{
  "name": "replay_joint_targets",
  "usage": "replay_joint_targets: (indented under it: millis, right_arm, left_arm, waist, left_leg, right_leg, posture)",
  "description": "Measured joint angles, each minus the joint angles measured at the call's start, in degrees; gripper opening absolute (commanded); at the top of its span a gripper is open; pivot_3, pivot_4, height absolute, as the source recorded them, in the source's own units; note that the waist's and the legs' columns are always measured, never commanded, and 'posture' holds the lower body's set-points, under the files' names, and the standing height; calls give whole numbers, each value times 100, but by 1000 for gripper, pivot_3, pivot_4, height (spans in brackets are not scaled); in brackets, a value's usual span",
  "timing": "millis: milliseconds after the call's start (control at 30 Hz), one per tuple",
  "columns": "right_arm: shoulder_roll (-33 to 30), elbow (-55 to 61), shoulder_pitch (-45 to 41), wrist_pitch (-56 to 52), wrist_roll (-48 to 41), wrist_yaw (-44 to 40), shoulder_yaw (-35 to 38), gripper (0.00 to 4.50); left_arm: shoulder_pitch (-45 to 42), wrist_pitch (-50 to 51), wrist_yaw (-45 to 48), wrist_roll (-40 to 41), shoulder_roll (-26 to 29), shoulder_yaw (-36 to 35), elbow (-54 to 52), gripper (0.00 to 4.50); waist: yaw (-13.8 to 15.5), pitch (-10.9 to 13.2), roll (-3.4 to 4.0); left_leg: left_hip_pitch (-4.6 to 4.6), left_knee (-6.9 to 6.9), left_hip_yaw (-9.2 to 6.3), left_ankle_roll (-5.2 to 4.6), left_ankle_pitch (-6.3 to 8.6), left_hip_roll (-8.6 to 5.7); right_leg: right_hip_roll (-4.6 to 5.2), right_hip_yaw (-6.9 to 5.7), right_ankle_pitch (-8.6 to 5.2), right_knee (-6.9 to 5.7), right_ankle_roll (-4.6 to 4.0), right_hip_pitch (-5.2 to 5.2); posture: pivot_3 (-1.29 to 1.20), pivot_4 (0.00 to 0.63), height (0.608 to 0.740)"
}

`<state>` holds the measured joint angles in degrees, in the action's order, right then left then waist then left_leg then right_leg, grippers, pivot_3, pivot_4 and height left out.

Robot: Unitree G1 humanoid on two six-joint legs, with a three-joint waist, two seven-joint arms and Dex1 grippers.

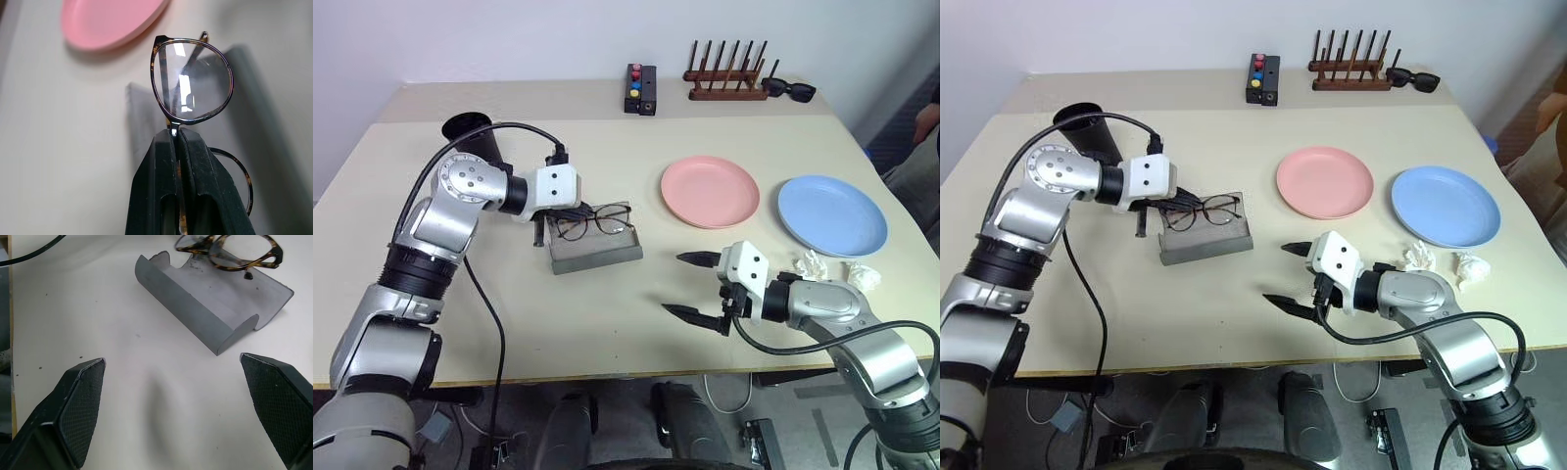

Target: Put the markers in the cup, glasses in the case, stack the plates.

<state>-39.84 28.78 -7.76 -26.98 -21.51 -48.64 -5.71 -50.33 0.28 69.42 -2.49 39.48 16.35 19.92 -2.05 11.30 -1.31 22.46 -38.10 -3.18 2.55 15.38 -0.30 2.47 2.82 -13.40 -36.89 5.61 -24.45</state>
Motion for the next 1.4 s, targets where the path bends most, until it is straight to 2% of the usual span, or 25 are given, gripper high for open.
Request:
replay_joint_targets:
  millis: [167, 400, 800, 900, 1067, 1400]
  right_arm:
    - [75, 1, -5, 23, 39, 11, -73, 4500]
    - [80, 24, -4, 26, 49, 76, -73, 4500]
    - [109, 34, -55, -17, 47, 163, -73, 4500]
    - [114, 34, -71, -17, 47, 162, -73, 4500]
    - [114, 34, -71, -16, 47, 146, -73, 4500]
    - [114, 32, -81, -15, 51, 98, -75, 4500]
  left_arm:
    - [-17, -336, -86, -319, -219, 207, 478, 40]
    - [-17, -388, -88, -597, -417, 376, 505, 40]
    - [279, 50, 395, -678, -337, 495, -239, 40]
    - [284, 144, 451, -676, -301, 494, -321, 928]
    - [284, 190, 359, -670, -294, 467, -320, 3320]
    - [-74, 1037, 308, 244, -487, -213, -519, 3320]
  waist:
    - [0, 0, 0]
    - [-3, 0, 0]
    - [-7, 0, 0]
    - [-6, 0, 0]
    - [-5, 0, 0]
    - [2, 0, 0]
  left_leg:
    - [1, 0, 0, 0, 0, 0]
    - [1, -1, -1, 0, 0, -1]
    - [0, -2, -1, 0, 0, 0]
    - [0, -2, -1, 0, 0, 0]
    - [0, -2, -1, 0, 0, 0]
    - [0, -6, -3, 0, 0, -1]
  right_leg:
    - [0, 0, 1, 0, 0, 0]
    - [0, 0, 1, -2, 0, 0]
    - [0, 0, 1, -6, 0, 0]
    - [0, 0, 1, -6, 0, 0]
    - [0, 0, 1, -6, 0, 0]
    - [0, 0, 1, -10, 1, 0]
  posture:
    - [0, 150, 735]
    - [0, 150, 735]
    - [0, 150, 735]
    - [0, 150, 735]
    - [0, 150, 735]
    - [0, 150, 735]
